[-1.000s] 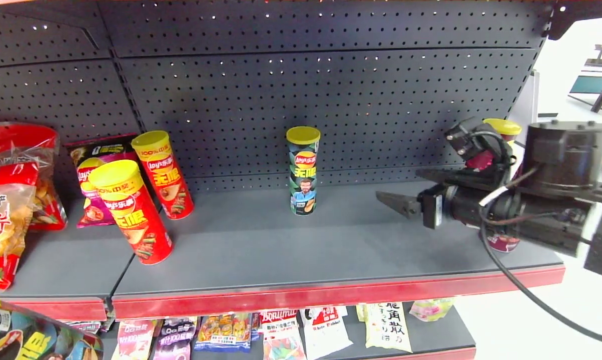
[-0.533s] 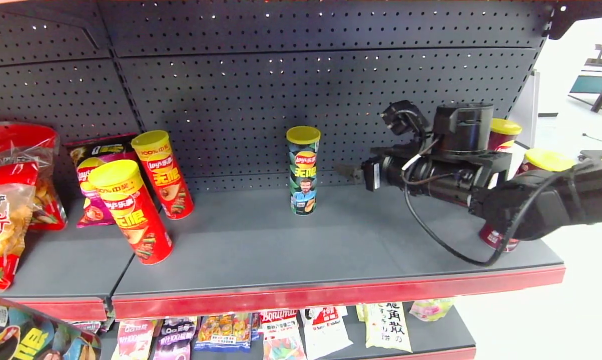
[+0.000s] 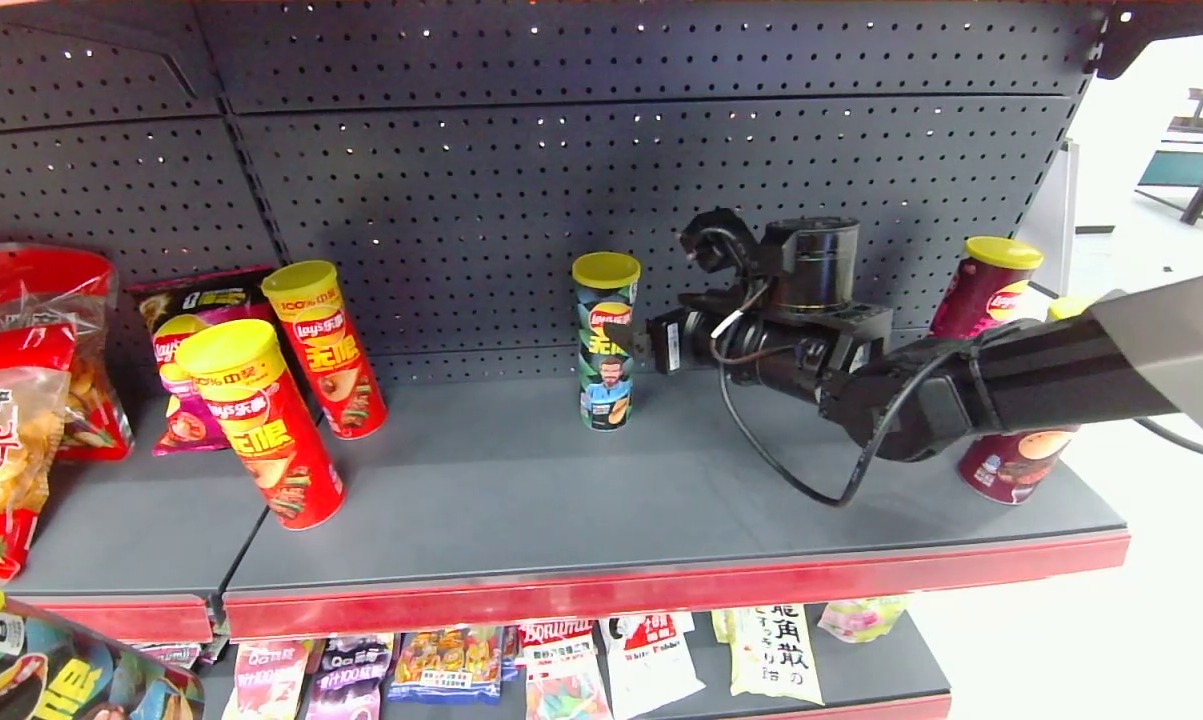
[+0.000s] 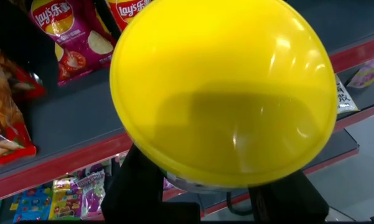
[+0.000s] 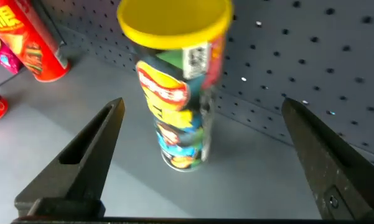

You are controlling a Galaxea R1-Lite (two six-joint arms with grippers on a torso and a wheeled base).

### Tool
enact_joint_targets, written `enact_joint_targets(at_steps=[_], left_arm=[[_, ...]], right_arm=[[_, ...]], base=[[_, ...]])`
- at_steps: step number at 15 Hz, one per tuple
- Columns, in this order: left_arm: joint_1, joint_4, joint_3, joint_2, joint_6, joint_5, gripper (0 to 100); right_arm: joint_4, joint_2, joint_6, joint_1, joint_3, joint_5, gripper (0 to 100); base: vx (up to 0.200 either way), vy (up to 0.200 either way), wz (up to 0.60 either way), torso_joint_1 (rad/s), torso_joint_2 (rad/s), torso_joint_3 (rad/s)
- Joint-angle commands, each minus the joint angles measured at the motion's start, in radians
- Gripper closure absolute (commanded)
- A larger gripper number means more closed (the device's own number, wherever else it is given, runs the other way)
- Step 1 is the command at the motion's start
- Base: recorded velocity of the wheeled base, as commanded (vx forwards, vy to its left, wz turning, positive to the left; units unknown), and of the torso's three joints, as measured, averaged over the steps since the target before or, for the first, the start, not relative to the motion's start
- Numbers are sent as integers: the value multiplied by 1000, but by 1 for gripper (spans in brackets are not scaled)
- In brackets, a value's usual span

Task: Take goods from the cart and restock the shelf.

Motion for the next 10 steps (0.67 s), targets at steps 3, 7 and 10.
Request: enact_joint_targets(at_steps=[3, 7, 10], left_arm=[[1, -1, -3, 1, 0, 0, 100], [1, -1, -3, 1, 0, 0, 100], [1, -1, -5, 3, 1, 2, 100]], right_arm=[[6, 38, 7, 30, -49, -13, 0], [12, 89, 10, 39, -125, -56, 0], [12, 110, 12, 50, -148, -79, 0]], base=[[0, 0, 0, 0, 0, 0], [0, 0, 0, 0, 0, 0], [0, 0, 0, 0, 0, 0]])
